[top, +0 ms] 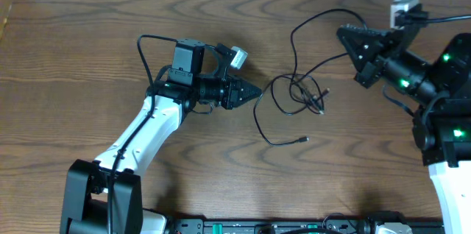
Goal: Untangle cables
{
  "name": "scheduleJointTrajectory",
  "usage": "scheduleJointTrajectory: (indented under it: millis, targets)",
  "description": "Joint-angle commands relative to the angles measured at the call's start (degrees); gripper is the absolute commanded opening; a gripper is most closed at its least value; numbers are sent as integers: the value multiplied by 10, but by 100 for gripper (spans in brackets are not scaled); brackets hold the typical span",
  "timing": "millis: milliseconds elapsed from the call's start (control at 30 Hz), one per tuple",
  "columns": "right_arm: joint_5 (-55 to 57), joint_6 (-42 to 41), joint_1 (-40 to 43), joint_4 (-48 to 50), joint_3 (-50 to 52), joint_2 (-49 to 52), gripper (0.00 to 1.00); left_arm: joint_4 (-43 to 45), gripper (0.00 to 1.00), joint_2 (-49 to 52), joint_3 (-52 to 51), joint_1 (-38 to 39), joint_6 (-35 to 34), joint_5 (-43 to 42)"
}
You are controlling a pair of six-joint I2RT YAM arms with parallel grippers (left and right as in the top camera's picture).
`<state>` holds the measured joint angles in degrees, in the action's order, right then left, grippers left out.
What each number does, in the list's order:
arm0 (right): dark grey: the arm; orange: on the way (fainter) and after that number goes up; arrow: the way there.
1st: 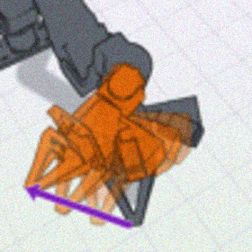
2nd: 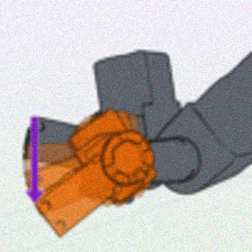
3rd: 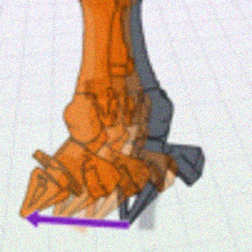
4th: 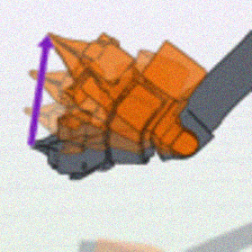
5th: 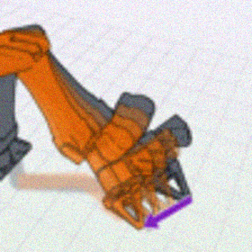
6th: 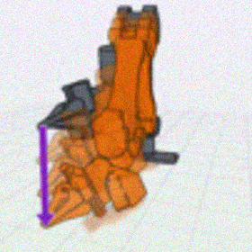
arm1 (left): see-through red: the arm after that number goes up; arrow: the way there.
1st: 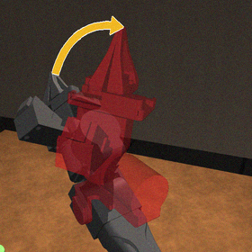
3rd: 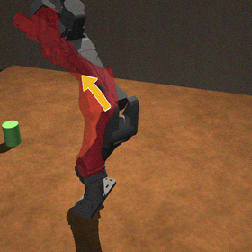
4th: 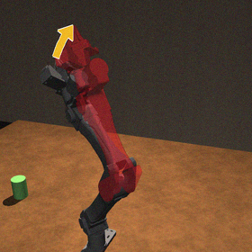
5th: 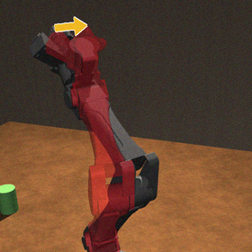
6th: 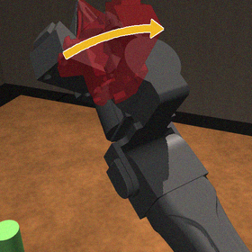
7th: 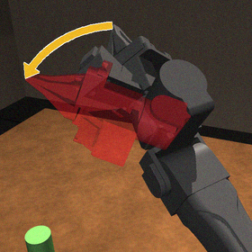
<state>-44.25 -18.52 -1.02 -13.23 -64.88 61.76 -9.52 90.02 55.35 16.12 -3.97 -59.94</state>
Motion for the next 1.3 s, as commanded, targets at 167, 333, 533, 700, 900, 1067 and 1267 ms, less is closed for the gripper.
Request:
scheduleJointTrajectory:
  millis: [167,333,533,700,900,1067,1267]
  targets:
    - [-47,-51,19,15,-18,-5,1,-6,15,3,-1,18,49,34]
    - [-56,-72,21,27,-18,-6,1,-10,17,3,-14,45,45,136]
    - [-74,-71,22,0,-18,-6,1,-10,17,3,-20,83,2,292]
    - [-196,-77,22,7,-18,-5,1,22,17,15,-21,115,18,336]
    - [-295,-128,22,61,-18,-8,1,76,32,56,-20,141,18,315]
    - [-306,-146,43,71,-18,-10,1,119,41,94,-20,148,14,275]
    - [-348,-158,82,71,-18,-10,1,162,49,103,-21,148,0,276]
